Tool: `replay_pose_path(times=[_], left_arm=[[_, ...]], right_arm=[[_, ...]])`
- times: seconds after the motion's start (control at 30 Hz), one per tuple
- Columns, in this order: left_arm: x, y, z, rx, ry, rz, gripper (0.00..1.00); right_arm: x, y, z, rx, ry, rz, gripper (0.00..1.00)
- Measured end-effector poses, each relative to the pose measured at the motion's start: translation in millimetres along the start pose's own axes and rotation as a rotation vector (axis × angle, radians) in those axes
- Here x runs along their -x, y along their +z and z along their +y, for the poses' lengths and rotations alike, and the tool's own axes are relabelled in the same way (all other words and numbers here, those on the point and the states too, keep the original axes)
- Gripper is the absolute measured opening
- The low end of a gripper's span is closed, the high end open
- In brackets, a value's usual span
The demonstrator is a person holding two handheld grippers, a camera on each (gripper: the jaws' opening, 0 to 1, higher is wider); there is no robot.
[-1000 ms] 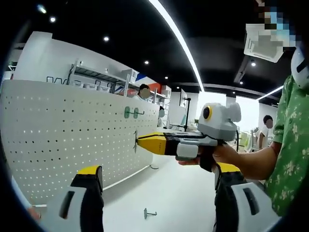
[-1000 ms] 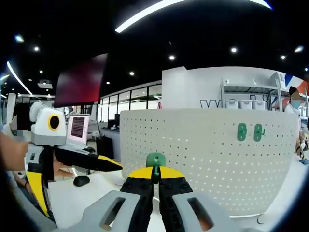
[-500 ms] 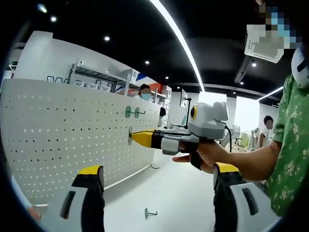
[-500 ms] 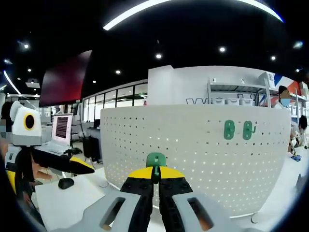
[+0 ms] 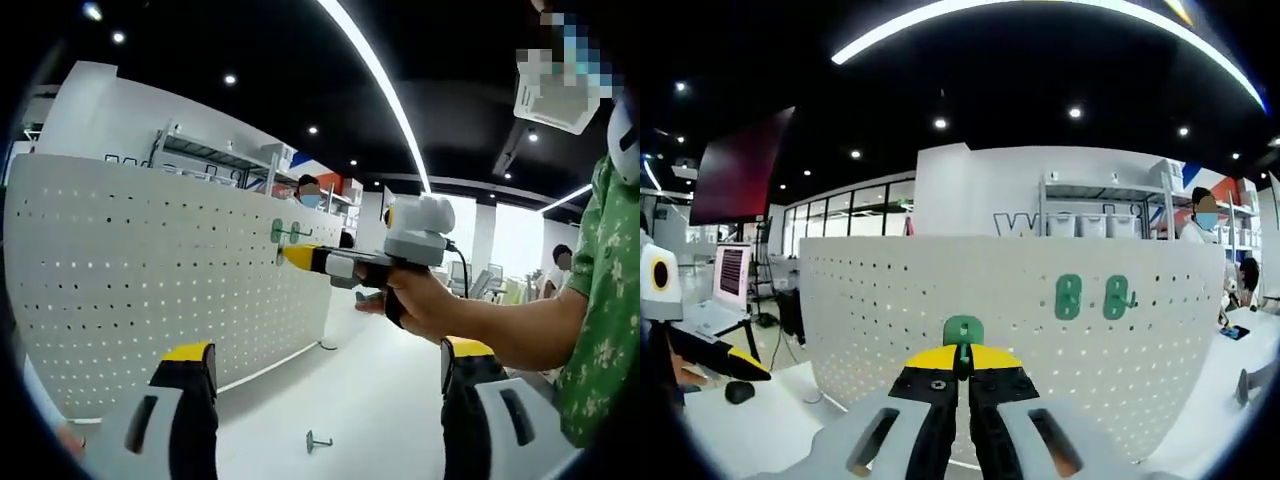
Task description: Insert the hook assembly into the mounting plate slot until the hook locks in place.
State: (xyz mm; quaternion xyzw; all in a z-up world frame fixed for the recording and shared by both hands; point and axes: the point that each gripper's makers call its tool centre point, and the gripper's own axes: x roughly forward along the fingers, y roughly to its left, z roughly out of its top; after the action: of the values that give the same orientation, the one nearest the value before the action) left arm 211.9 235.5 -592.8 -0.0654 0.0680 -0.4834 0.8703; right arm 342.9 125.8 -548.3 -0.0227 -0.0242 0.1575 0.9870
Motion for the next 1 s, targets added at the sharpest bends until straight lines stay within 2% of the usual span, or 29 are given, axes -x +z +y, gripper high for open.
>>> replay_pose_path(times=[0.5, 1.0], left_arm=[[2, -0.2, 17.0, 0.012, 0.046, -0.013, 0.94], [-1, 2.1, 28.2, 0.014, 0.068, -0.024, 0.93]], right_arm=[[-28, 22.7, -19, 0.048, -0.046, -0.033, 0.01], [-44, 24.8, -36, 0.045, -0.089, -0.026, 0.01]])
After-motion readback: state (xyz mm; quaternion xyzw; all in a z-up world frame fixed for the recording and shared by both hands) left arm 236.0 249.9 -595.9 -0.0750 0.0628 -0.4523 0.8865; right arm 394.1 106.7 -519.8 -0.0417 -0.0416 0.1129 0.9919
